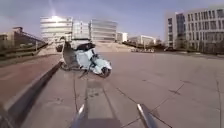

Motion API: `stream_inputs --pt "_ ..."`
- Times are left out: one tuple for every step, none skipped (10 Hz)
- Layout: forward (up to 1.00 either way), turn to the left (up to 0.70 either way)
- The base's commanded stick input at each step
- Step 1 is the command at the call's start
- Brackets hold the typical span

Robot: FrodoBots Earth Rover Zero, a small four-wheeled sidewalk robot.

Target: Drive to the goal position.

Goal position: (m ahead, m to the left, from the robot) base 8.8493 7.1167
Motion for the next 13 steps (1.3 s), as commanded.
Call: stream_inputs --pt "0.45 -0.27" --pt "0.45 -0.27" --pt "0.45 -0.27" --pt "0.45 -0.27" --pt "0.45 -0.27" --pt "0.45 -0.27" --pt "0.45 -0.27" --pt "0.45 -0.27" --pt "0.45 -0.27" --pt "0.45 -0.27" --pt "0.45 -0.27" --pt "0.45 -0.27" --pt "0.45 -0.27"
